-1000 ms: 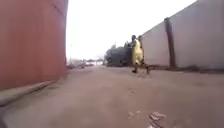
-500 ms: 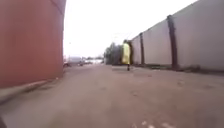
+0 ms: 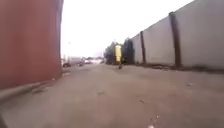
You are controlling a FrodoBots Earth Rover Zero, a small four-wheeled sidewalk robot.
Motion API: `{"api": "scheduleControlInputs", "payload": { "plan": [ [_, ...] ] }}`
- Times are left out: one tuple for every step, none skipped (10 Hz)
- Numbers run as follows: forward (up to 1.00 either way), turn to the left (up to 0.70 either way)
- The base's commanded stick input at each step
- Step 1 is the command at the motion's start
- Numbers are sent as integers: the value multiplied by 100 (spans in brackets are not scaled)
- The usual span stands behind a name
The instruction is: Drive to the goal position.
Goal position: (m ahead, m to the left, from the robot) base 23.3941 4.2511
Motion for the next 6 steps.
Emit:
{"api": "scheduleControlInputs", "payload": {
  "plan": [
    [50, 0],
    [50, 0],
    [50, 0],
    [50, 0],
    [50, 0],
    [50, 0]
  ]
}}
